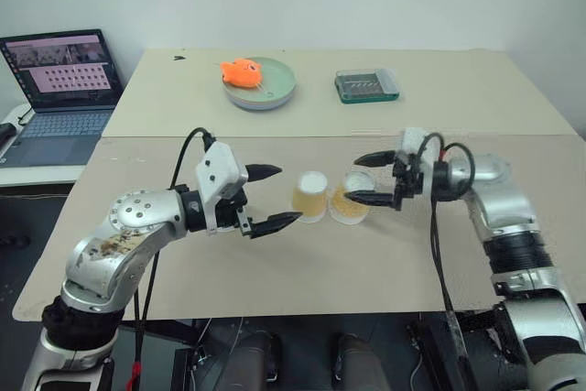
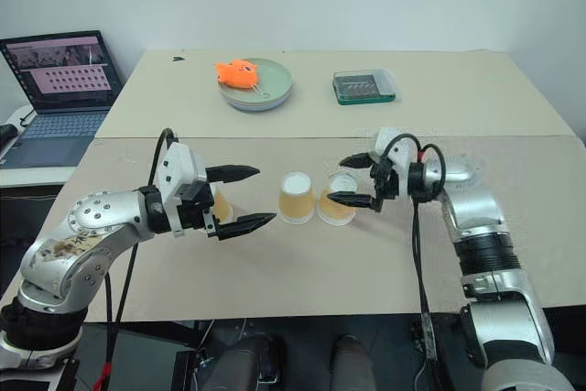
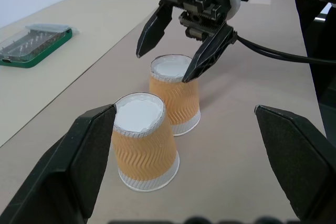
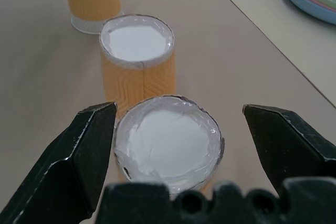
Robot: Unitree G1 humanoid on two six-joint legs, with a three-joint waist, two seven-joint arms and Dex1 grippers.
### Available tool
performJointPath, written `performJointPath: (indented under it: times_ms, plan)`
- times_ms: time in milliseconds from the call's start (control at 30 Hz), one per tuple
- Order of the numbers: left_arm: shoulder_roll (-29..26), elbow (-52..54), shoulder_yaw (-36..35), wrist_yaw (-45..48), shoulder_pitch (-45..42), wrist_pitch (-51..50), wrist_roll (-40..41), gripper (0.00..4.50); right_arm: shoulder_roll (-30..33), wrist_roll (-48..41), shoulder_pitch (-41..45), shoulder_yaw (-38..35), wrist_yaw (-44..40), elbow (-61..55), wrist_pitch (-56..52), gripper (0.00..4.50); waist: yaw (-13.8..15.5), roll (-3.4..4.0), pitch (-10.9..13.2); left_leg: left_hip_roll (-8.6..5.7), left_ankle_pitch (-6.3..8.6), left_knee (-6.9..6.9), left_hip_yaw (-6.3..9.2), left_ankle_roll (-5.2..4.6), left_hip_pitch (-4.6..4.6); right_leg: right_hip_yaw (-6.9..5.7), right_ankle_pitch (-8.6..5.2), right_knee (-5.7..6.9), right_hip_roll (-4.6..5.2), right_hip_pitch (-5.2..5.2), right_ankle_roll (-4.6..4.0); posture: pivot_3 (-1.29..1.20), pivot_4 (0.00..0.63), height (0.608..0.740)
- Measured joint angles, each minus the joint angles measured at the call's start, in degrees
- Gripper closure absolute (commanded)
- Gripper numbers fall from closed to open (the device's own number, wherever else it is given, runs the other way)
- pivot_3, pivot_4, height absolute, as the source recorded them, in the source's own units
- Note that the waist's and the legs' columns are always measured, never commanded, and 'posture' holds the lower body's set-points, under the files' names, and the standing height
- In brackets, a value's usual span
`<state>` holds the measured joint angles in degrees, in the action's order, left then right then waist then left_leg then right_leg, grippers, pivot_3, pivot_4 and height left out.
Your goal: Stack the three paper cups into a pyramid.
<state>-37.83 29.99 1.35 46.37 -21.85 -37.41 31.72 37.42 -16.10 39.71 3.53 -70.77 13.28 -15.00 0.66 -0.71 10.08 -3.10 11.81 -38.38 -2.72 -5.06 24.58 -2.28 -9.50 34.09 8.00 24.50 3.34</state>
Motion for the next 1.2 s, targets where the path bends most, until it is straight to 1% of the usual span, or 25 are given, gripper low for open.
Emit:
performJointPath:
  times_ms: [100,233,367,433,500,567,600,667,733,800,900,1033,1200]
  plan:
    - [0.07,-0.39,0.05,0.25,-0.06,0.04,-0.02,0.0,1.46,-2.31,-0.56,-1.24,0.33,-5.38,-3.39,0.02,0.01,0.0,0.0,0.01,0.01,0.0,0.0,-0.01,0.0,0.0,0.0,0.0,0.01,0.01,0.0,0.0,0.15,0.74]
    - [0.12,-1.03,0.1,0.58,-0.11,0.19,-0.14,0.0,2.36,-7.6,-1.0,-4.66,2.04,-13.26,-9.38,0.02,0.04,0.0,0.0,0.02,0.02,0.0,0.01,-0.02,0.01,0.0,0.0,-0.01,0.04,0.01,0.0,0.0,0.15,0.74]
    - [0.27,-1.44,0.07,0.08,-0.13,0.91,-0.76,0.0,4.11,-10.37,-1.97,-7.87,3.57,-15.88,-13.12,0.02,0.22,-0.01,0.0,0.01,0.04,0.0,0.01,-0.03,0.01,-0.02,0.0,-0.02,0.09,0.0,0.0,0.0,0.15,0.74]
    - [1.56,-1.52,-0.14,-2.29,-0.07,0.95,-1.54,0.0,6.31,-12.8,-2.91,-10.77,3.65,-16.0,-15.27,0.02,0.54,-0.01,0.01,-0.01,0.06,0.0,0.01,-0.06,0.04,-0.03,0.0,-0.03,0.17,0.0,0.01,0.0,0.15,0.74]
    - [2.44,-1.53,-0.34,-5.25,0.02,1.26,-3.21,0.0,9.14,-13.31,-3.7,-12.91,3.47,-15.08,-15.54,0.02,0.78,-0.03,0.01,-0.05,0.08,0.0,0.01,-0.09,0.04,-0.05,0.0,-0.04,0.22,-0.01,0.01,0.0,0.15,0.74]
    - [4.94,-1.26,-1.58,-10.63,0.11,1.13,-5.29,0.0,12.03,-13.17,-4.99,-14.2,2.93,-13.48,-15.33,0.02,0.82,-0.04,0.01,-0.05,0.09,0.0,0.01,-0.12,0.03,-0.06,0.0,-0.05,0.29,-0.03,0.03,0.0,0.15,0.74]
    - [6.94,-0.01,-2.68,-15.1,0.51,0.63,-6.95,0.0,13.57,-12.7,-5.93,-14.31,2.06,-12.08,-14.75,0.02,0.84,-0.09,0.04,-0.05,0.09,-0.01,0.01,-0.12,0.04,-0.09,0.01,-0.07,0.3,-0.04,0.03,0.0,0.15,0.74]
    - [10.43,6.03,-4.56,-23.0,3.34,-1.19,-9.14,0.0,16.62,-11.01,-7.81,-14.46,0.6,-8.72,-12.86,0.02,0.76,-0.12,0.06,-0.07,0.14,-0.01,-0.01,-0.19,0.06,-0.05,0.0,-0.06,0.37,-0.04,0.06,0.0,0.15,0.74]
    - [12.34,10.15,-5.1,-27.14,4.69,-3.06,-9.7,0.0,17.58,-10.15,-8.31,-14.64,-0.06,-7.01,-11.79,0.02,0.61,-0.12,0.06,-0.06,0.13,-0.01,-0.02,-0.19,0.05,-0.05,0.0,-0.06,0.36,-0.04,0.06,0.0,0.15,0.74]
    - [12.56,14.95,-5.21,-30.7,8.49,-3.51,-11.96,0.0,17.6,-10.0,-8.36,-14.69,-0.63,-6.92,-11.01,0.02,0.11,-0.1,0.04,-0.02,0.12,0.0,-0.02,-0.17,0.02,-0.04,0.0,-0.04,0.34,-0.05,0.05,0.0,0.15,0.74]
    - [14.28,17.54,-6.88,-34.02,13.84,-4.32,-13.51,0.0,17.6,-10.01,-8.37,-14.85,-1.22,-6.73,-10.81,0.02,0.03,-0.09,0.04,-0.01,0.11,0.0,-0.02,-0.15,0.0,-0.05,0.0,-0.04,0.33,-0.08,0.05,0.0,0.15,0.74]
    - [15.99,17.98,-10.0,-37.99,24.12,-3.59,-17.09,0.0,17.57,-10.0,-8.2,-14.86,-1.96,-5.92,-10.42,0.02,0.19,-0.11,0.05,-0.05,0.15,-0.02,-0.02,-0.19,-0.02,-0.06,-0.03,-0.07,0.38,-0.14,0.07,0.0,0.15,0.74]
    - [19.39,16.24,-11.21,-38.59,29.65,-2.49,-17.66,0.0,17.38,-10.0,-7.36,-14.69,-4.1,-5.38,-8.58,0.02,0.83,-0.12,0.06,-0.05,0.16,-0.02,-0.02,-0.17,0.01,-0.08,-0.08,-0.08,0.4,-0.1,0.04,0.0,0.15,0.74]
